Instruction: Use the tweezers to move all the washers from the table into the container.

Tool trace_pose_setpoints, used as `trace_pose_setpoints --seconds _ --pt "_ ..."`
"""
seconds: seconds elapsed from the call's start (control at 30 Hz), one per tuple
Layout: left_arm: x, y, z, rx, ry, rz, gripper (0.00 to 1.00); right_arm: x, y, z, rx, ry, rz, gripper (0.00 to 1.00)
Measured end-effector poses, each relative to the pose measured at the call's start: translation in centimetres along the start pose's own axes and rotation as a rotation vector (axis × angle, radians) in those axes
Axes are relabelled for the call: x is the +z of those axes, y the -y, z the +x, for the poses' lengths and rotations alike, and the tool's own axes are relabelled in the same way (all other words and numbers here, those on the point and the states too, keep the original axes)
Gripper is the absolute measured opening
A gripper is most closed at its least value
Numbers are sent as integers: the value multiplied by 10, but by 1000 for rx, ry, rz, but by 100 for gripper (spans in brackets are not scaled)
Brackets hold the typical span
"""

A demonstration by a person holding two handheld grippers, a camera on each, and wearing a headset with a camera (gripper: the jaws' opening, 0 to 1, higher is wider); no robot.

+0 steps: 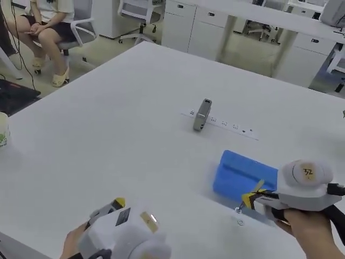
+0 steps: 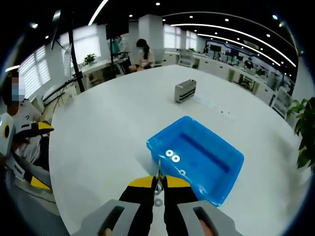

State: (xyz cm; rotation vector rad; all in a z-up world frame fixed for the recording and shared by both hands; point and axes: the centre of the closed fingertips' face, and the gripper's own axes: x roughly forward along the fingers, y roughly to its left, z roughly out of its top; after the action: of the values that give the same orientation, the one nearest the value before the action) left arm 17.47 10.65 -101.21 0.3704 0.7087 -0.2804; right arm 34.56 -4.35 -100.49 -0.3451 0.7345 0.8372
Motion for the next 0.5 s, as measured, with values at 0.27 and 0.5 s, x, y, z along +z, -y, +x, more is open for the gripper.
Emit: trace_pose_setpoints --seconds 0.27,0.5 --pt "1 1 -1 -1 3 5 89 10 0 -7 -9 23 -8 2" --pt "1 1 -1 0 2 9 89 15 0 -10 -11 32 -20 2"
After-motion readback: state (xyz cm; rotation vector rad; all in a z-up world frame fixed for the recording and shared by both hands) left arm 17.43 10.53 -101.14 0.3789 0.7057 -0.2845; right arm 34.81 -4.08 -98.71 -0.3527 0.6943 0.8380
